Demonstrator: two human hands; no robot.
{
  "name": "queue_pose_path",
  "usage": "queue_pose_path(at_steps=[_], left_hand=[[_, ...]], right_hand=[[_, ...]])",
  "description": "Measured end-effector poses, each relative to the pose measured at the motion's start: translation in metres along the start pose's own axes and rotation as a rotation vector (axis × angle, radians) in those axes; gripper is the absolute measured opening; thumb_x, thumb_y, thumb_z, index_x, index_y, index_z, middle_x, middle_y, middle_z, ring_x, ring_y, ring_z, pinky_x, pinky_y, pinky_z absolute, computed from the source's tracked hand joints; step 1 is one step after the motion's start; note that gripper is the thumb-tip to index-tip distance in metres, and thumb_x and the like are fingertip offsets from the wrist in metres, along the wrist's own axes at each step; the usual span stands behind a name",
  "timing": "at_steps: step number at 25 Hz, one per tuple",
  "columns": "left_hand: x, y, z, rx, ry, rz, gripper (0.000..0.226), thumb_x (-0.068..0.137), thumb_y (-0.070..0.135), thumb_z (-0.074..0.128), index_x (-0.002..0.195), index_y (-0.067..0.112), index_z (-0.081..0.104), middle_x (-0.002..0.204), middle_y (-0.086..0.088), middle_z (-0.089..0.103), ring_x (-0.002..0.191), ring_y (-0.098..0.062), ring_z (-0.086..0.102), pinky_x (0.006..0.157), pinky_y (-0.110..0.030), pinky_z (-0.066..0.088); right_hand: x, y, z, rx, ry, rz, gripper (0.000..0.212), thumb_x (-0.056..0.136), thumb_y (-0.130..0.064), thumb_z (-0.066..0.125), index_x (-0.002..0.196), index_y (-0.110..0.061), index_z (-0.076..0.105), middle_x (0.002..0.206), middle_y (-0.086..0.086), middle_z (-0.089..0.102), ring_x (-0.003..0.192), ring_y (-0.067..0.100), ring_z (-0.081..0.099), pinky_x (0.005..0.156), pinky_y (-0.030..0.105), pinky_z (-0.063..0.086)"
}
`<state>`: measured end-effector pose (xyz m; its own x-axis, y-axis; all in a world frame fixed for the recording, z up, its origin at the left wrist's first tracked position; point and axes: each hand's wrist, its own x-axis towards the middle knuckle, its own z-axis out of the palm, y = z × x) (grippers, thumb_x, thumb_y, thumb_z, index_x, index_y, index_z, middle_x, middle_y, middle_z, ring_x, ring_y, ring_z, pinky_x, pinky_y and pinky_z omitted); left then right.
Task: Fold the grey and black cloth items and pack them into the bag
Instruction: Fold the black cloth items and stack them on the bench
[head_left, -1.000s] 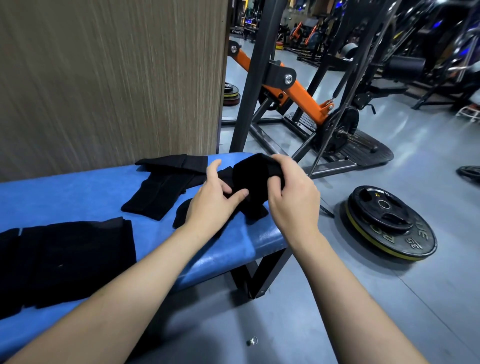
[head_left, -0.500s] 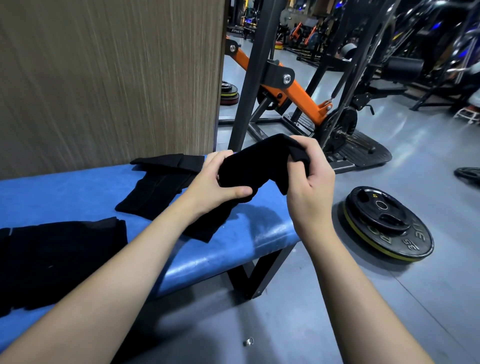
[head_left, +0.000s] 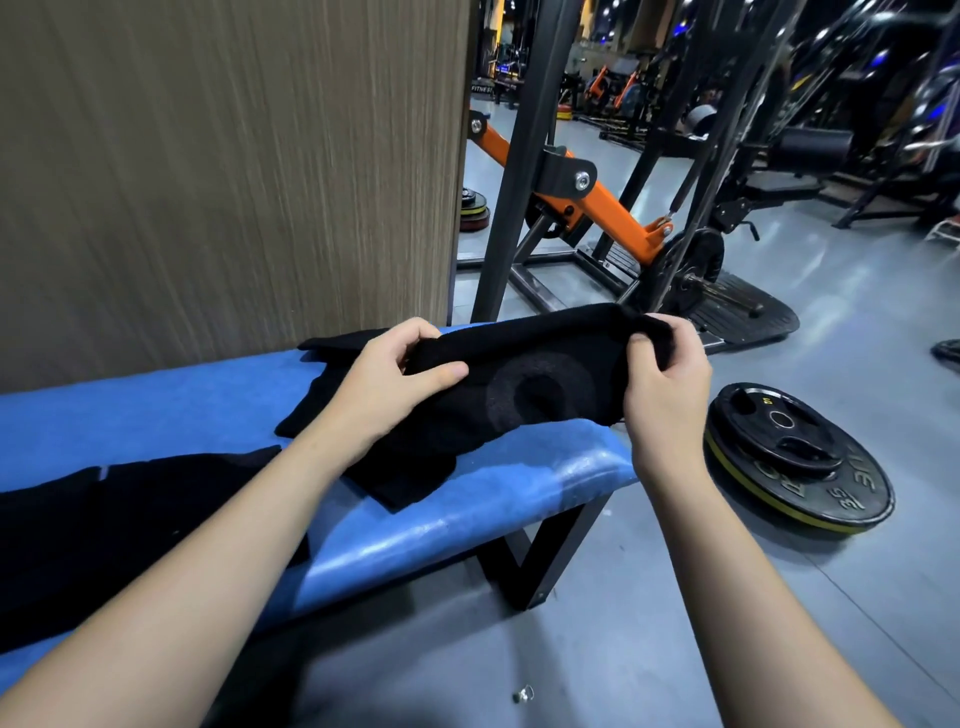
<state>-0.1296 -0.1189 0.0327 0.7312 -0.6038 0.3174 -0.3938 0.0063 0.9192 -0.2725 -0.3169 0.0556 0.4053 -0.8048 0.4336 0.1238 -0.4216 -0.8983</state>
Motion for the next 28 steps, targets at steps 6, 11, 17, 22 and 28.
queue_pose_path(at_steps=[6,11,17,22,28], left_hand=[[-0.016,0.031,-0.022,-0.042,0.144,0.136,0.016,0.089,0.013,0.071,0.088,0.016,0.056,0.073,0.015,0.053,0.068,-0.002,0.047,0.063,-0.018,0.04],[-0.043,0.038,-0.069,-0.063,0.182,0.135,0.028,0.089,0.013,0.069,0.109,0.026,0.054,0.097,-0.003,0.062,0.089,-0.01,0.058,0.082,-0.032,0.048],[-0.096,0.033,-0.148,-0.087,0.149,-0.025,0.024,0.09,0.002,0.062,0.103,0.022,0.059,0.101,0.0,0.06,0.09,-0.01,0.056,0.079,-0.026,0.05],[-0.149,0.021,-0.203,0.1,0.267,-0.238,0.018,0.092,0.008,0.065,0.096,0.023,0.073,0.093,0.015,0.071,0.086,-0.005,0.063,0.08,-0.019,0.045],[-0.18,0.012,-0.223,0.06,0.18,-0.363,0.04,0.086,0.007,0.073,0.117,0.031,0.068,0.108,0.002,0.074,0.098,-0.018,0.071,0.092,-0.032,0.055]], right_hand=[[-0.004,-0.033,-0.013,0.035,0.087,-0.129,0.011,0.096,-0.013,0.051,0.102,-0.016,0.06,0.091,-0.007,0.061,0.086,0.005,0.056,0.08,0.025,0.047],[-0.036,-0.036,0.008,-0.033,-0.081,-0.033,0.013,0.099,-0.018,0.051,0.109,-0.023,0.06,0.089,-0.008,0.061,0.075,0.002,0.055,0.071,0.027,0.045],[-0.089,-0.052,0.06,0.199,-0.493,0.175,0.05,0.101,-0.005,0.043,0.129,-0.046,0.05,0.07,0.013,0.045,0.05,0.026,0.041,0.039,0.033,0.039],[-0.127,-0.067,0.101,0.318,-0.71,0.309,0.031,0.101,-0.004,0.043,0.11,-0.024,0.066,0.083,0.006,0.057,0.057,0.021,0.046,0.043,0.029,0.035],[-0.142,-0.061,0.125,0.073,-0.734,0.319,0.025,0.097,-0.01,0.054,0.096,-0.027,0.072,0.093,0.007,0.067,0.071,0.02,0.053,0.052,0.032,0.043]])
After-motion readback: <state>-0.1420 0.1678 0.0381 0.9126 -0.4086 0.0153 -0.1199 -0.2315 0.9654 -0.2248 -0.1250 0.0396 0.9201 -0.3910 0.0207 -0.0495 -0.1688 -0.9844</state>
